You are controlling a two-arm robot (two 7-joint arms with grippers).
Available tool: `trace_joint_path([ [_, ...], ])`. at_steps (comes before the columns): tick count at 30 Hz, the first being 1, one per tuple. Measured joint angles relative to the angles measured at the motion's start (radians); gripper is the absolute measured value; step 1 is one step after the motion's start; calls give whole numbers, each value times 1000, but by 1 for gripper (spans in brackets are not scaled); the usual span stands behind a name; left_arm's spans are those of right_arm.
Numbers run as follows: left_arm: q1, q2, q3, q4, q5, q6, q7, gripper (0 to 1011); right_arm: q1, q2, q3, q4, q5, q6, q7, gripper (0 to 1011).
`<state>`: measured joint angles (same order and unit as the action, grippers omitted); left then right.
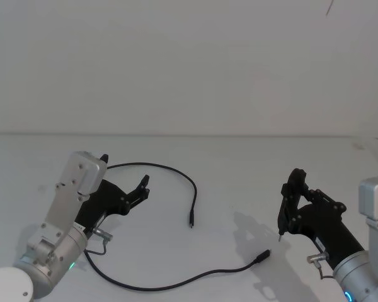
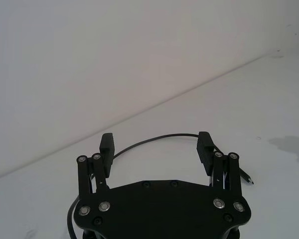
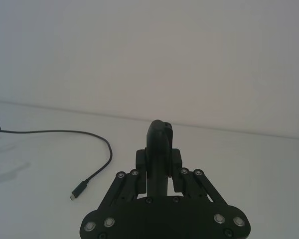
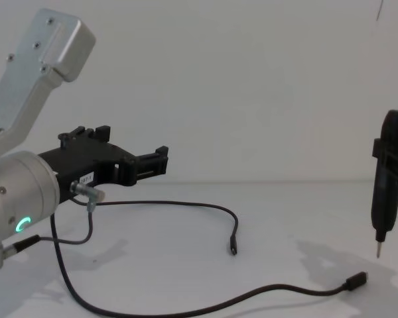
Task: Pick up the data cable with the one hand.
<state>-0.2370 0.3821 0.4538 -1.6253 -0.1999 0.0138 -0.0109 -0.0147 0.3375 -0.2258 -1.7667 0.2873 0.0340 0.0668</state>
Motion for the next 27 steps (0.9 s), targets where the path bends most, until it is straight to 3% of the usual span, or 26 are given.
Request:
trace_joint_path([
  [27, 0, 0, 0, -1, -1, 0, 0, 1001, 0, 0, 0, 0, 0, 0, 0, 279],
])
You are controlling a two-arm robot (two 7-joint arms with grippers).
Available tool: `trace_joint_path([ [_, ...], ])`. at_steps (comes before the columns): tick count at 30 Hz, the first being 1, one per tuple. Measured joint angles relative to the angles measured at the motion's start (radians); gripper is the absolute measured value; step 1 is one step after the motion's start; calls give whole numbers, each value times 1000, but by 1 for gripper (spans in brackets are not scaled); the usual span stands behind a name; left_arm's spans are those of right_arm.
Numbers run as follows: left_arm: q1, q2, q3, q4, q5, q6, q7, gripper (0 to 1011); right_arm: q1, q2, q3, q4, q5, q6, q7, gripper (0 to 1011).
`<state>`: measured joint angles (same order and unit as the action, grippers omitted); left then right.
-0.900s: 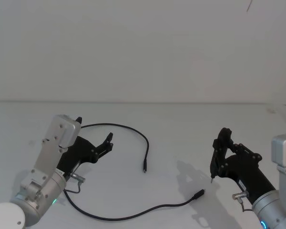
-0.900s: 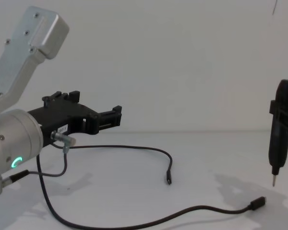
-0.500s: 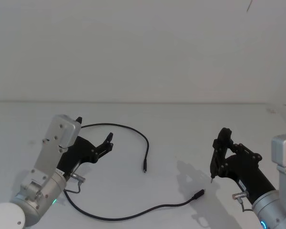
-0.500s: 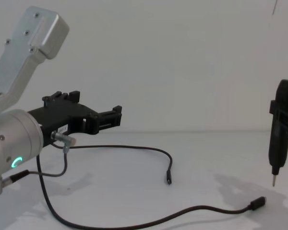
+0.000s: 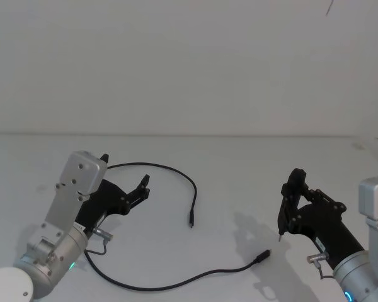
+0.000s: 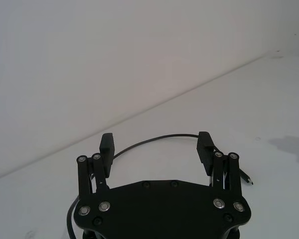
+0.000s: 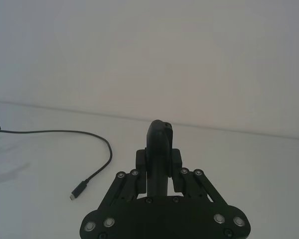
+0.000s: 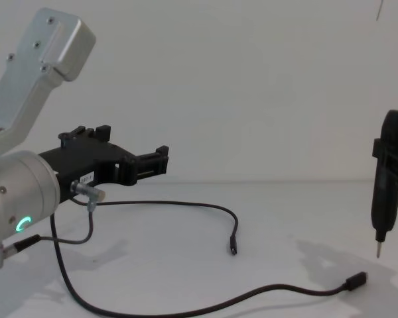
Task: Pick up the data cable with the one hand.
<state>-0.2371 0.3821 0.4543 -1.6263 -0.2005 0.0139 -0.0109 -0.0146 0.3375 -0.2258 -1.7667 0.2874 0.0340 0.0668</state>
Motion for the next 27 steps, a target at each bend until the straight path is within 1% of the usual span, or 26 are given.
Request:
trace_joint_path([
  [11, -1, 0, 0, 0, 0, 1, -2, 1001, 0, 0, 0, 0, 0, 0, 0, 279],
  [15, -4, 3, 1, 0, -2, 2, -17, 1001, 0, 0, 0, 0, 0, 0, 0, 279],
  [21, -16, 21, 6, -4, -16, 13, -71, 1001, 0, 0, 0, 0, 0, 0, 0, 279],
  [27, -31, 47, 11, -12, -39, 36, -144, 1001, 0, 0, 0, 0, 0, 0, 0, 279],
])
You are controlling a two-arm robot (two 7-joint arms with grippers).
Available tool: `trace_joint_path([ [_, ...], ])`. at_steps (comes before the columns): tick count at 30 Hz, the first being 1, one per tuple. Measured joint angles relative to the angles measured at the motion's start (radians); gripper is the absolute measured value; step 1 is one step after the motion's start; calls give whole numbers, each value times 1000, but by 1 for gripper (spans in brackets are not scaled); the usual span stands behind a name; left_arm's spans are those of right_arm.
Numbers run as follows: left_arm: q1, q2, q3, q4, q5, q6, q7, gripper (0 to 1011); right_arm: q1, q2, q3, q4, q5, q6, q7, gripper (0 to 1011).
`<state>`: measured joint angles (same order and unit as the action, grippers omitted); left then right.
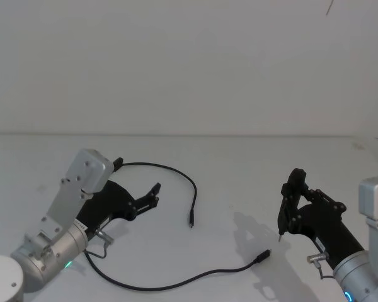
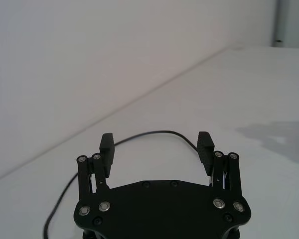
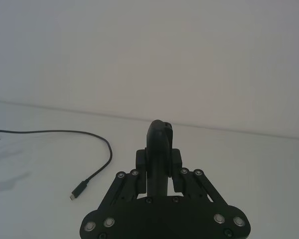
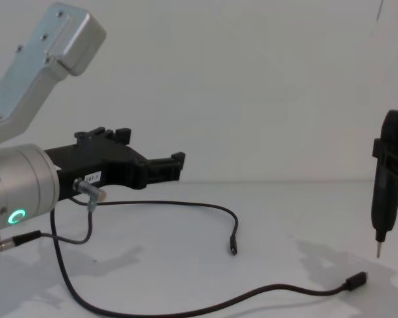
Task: Pick up the data cable with the one hand.
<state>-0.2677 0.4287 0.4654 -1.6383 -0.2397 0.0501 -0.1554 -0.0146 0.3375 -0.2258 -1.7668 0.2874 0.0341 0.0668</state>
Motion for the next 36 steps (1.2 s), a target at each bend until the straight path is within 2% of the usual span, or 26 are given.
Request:
trace_joint_path([
  [4, -11, 18, 3, -5, -15, 18, -46, 1001, 0, 0, 0, 0, 0, 0, 0, 279],
  [8, -31, 47, 10, -12, -45, 59, -134, 1001, 0, 0, 0, 0, 0, 0, 0, 279],
  [18, -81, 92, 34, -17, -100, 150, -284, 1001, 0, 0, 0, 0, 0, 0, 0, 279],
  [20, -102, 104, 46, -15, -121, 190, -339, 1001, 0, 0, 0, 0, 0, 0, 0, 279],
  [27, -149, 121, 77, -4, -157, 264, -438, 1001, 0, 0, 0, 0, 0, 0, 0, 279],
  [36, -230, 128, 140, 27, -198, 385, -575, 1001, 0, 0, 0, 0, 0, 0, 0, 279],
])
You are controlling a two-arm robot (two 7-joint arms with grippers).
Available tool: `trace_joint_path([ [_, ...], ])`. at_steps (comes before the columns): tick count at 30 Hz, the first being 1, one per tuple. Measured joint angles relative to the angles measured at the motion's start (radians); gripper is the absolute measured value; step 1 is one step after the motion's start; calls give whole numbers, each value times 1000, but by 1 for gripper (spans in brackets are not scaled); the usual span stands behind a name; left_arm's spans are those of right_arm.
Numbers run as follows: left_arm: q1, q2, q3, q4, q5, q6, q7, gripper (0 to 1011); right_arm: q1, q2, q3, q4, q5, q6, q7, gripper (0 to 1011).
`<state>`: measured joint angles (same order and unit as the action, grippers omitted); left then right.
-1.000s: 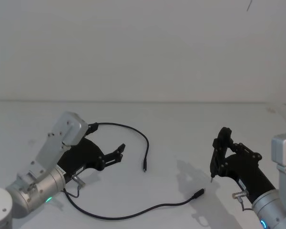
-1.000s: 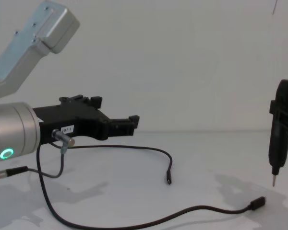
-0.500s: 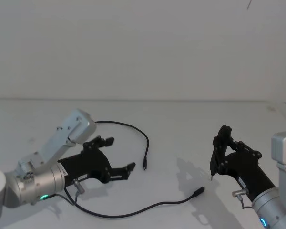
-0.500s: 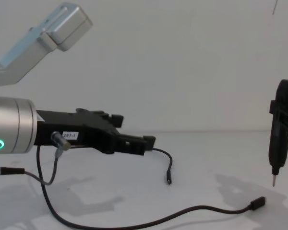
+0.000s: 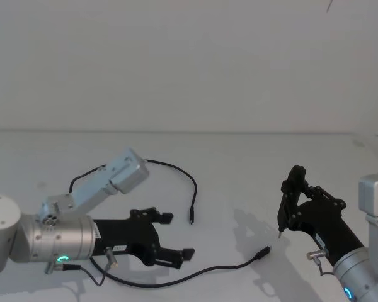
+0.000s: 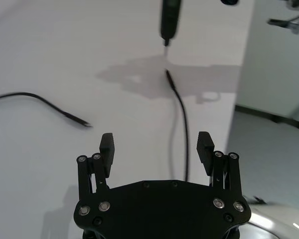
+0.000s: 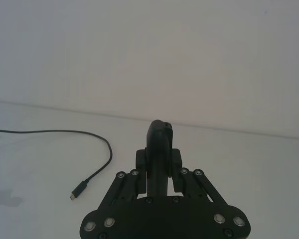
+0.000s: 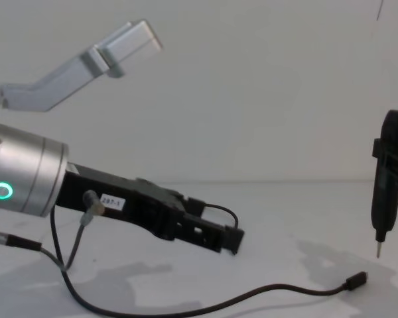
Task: Pick up the data cable with the one hand.
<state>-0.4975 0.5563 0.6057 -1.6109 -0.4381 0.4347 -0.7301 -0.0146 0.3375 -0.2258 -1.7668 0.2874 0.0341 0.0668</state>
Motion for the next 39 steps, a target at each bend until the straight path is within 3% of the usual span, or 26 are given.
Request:
trace_joint_path([
  [8, -82, -22, 74, 54, -16, 104, -100, 1001, 0, 0, 0, 0, 0, 0, 0, 279],
  [16, -139, -54, 128, 101, -18, 168, -145, 1001, 0, 0, 0, 0, 0, 0, 0, 279],
  [29, -182, -92, 176, 142, -15, 222, -151, 1001, 0, 0, 0, 0, 0, 0, 0, 279],
  [39, -200, -114, 206, 157, 5, 243, -119, 1001, 0, 0, 0, 0, 0, 0, 0, 279],
])
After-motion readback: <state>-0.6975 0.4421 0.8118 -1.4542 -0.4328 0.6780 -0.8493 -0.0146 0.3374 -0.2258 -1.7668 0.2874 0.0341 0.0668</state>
